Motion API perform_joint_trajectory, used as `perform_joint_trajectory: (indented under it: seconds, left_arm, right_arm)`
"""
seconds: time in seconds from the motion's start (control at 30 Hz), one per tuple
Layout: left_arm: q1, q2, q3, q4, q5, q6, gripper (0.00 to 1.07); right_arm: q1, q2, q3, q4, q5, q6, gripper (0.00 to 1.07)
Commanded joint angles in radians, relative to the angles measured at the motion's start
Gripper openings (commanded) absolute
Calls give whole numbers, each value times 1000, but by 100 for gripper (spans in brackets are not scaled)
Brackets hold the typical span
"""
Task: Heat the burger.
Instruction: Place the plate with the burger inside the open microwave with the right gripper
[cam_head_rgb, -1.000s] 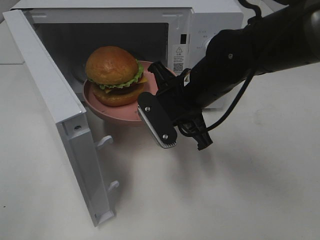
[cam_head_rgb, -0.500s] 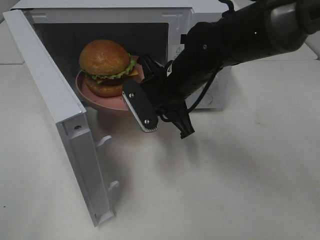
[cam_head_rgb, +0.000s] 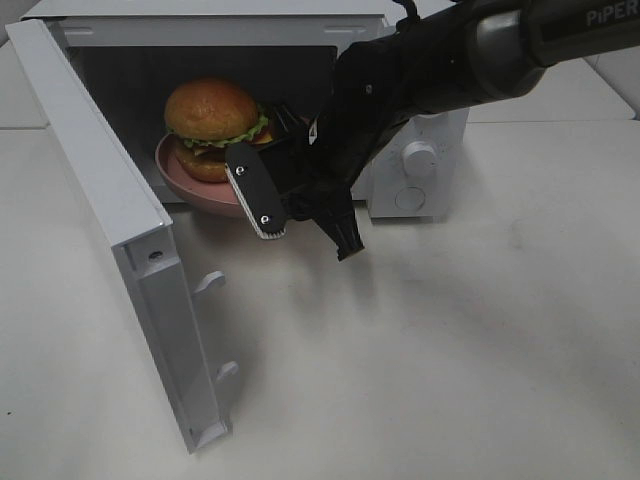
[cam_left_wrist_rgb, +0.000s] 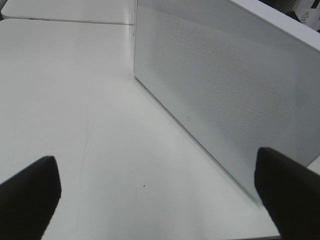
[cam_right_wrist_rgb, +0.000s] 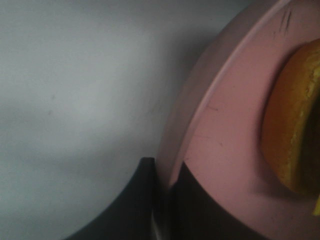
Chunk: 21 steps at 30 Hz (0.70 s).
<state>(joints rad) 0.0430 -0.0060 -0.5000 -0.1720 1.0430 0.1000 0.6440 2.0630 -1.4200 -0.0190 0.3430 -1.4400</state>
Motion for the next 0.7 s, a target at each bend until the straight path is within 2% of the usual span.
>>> perform_joint_trajectory:
  seconds: [0.03, 0.47, 0.7]
  left_arm:
    - [-3, -24, 5, -8, -8, -1, 98]
    - [-3, -24, 5, -8, -8, -1, 98]
    - [-3, -24, 5, -8, -8, -1, 98]
  right_arm:
    - [-3, 9, -61, -58, -18, 65, 1]
    - [-3, 106, -242, -60, 67, 66, 1]
    - [-3, 156, -316, -133, 95, 101, 2]
